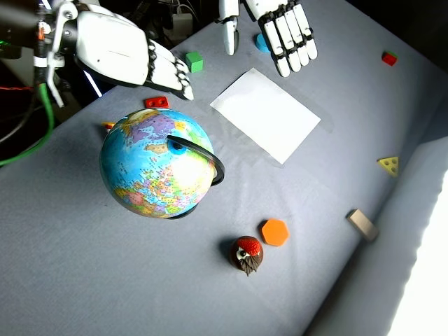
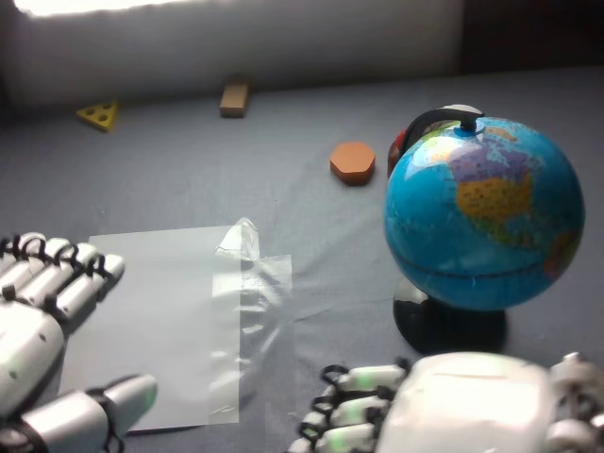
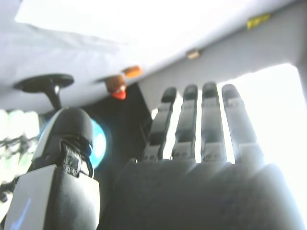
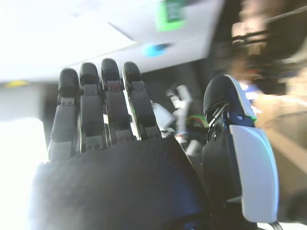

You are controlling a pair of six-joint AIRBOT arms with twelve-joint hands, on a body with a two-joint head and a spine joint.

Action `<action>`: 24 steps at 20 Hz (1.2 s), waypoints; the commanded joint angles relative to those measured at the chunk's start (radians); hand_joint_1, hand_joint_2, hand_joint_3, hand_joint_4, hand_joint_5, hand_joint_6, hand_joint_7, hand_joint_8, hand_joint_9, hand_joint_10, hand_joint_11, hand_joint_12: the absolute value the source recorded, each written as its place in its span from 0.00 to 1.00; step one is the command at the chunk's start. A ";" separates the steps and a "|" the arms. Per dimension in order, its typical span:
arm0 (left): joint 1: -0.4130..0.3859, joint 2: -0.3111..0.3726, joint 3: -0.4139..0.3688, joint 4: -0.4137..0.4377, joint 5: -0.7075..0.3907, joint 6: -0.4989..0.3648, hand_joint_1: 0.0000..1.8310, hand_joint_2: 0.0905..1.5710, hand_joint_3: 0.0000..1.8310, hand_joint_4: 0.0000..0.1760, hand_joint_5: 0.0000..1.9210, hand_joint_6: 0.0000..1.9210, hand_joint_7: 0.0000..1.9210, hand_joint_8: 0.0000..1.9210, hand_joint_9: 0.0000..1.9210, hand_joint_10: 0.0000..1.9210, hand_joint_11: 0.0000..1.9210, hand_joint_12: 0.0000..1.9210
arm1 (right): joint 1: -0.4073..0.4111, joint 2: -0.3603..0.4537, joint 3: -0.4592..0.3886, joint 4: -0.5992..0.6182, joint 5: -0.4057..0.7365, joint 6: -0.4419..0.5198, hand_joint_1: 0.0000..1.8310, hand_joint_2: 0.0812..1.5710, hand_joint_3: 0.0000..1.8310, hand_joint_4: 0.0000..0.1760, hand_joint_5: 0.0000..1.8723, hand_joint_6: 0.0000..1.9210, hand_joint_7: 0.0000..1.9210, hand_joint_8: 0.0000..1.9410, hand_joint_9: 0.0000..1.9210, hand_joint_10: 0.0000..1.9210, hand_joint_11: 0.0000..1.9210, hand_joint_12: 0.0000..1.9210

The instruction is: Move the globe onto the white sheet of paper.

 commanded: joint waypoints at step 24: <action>0.067 -0.284 0.045 0.108 -0.251 0.051 0.00 0.74 0.00 0.00 0.00 0.00 0.00 0.00 0.00 0.00 0.00 0.00 | -0.526 0.162 0.553 0.694 1.075 -1.098 0.00 0.71 0.00 0.00 0.04 0.01 0.03 0.01 0.02 0.01 0.00 0.00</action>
